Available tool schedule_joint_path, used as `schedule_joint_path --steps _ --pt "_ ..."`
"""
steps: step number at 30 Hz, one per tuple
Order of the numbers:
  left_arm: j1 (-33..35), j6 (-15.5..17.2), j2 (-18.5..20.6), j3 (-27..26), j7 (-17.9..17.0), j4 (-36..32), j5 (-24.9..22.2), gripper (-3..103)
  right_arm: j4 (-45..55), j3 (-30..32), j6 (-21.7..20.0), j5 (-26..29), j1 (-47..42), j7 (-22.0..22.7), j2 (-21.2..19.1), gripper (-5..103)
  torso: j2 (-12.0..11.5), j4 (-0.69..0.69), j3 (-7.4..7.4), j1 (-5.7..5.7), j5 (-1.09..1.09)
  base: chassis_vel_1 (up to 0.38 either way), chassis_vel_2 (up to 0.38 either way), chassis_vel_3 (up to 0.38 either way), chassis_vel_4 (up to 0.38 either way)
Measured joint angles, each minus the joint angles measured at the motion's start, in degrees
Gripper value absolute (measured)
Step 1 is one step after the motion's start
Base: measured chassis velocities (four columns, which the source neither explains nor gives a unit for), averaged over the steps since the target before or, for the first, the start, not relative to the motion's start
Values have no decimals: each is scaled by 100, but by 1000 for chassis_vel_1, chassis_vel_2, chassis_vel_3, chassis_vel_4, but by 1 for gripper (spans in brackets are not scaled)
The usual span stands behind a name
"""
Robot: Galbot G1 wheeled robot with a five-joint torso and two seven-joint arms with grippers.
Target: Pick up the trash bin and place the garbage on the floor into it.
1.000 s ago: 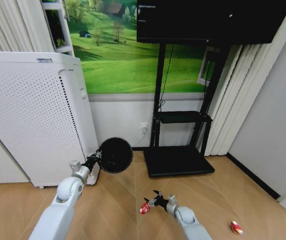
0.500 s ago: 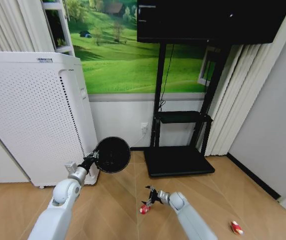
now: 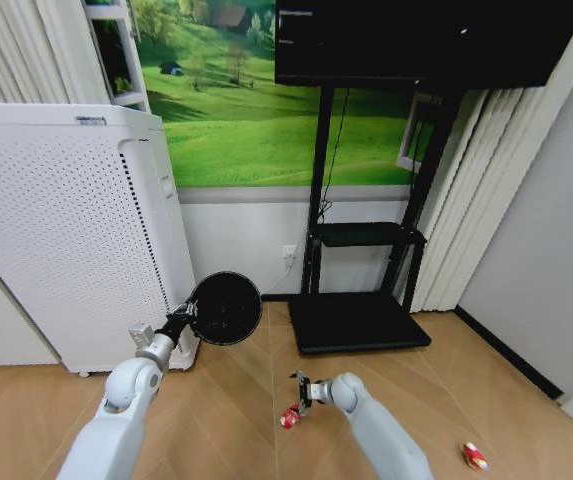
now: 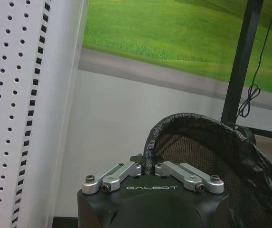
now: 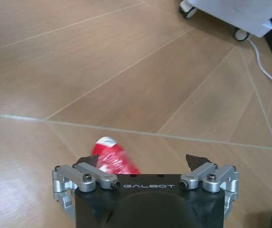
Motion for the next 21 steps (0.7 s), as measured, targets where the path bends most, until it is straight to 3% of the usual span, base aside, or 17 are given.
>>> schedule_joint_path --steps 5,7,8,10,13,21 --pt "-1 1 -55 15 -1 30 26 7 67 -7 56 -367 -187 65 -16 100 0 0 0 0 0 0 0 0 0" --pt "-4 7 -69 40 -2 34 27 7 144 54 315 -936 -186 -52 95 100 0 0 0 0 0 0 0 0 0" --pt "-4 7 -69 40 -2 34 27 7 144 54 315 -936 -186 -52 95 100 0 0 0 0 0 0 0 0 0" --pt "-9 42 -83 43 -7 58 12 7 339 35 640 -1612 -132 -273 161 100 0 1 0 0 -1 0 0 0 0" --pt "-11 50 -119 41 -9 76 5 7 407 -71 903 -2082 -25 -484 243 100 0 2 0 0 -1 0 0 0 0" --pt "-4 57 -164 7 -10 86 10 7 177 -440 777 -2190 160 -512 368 100 0 1 0 0 -1 0 0 0 0"
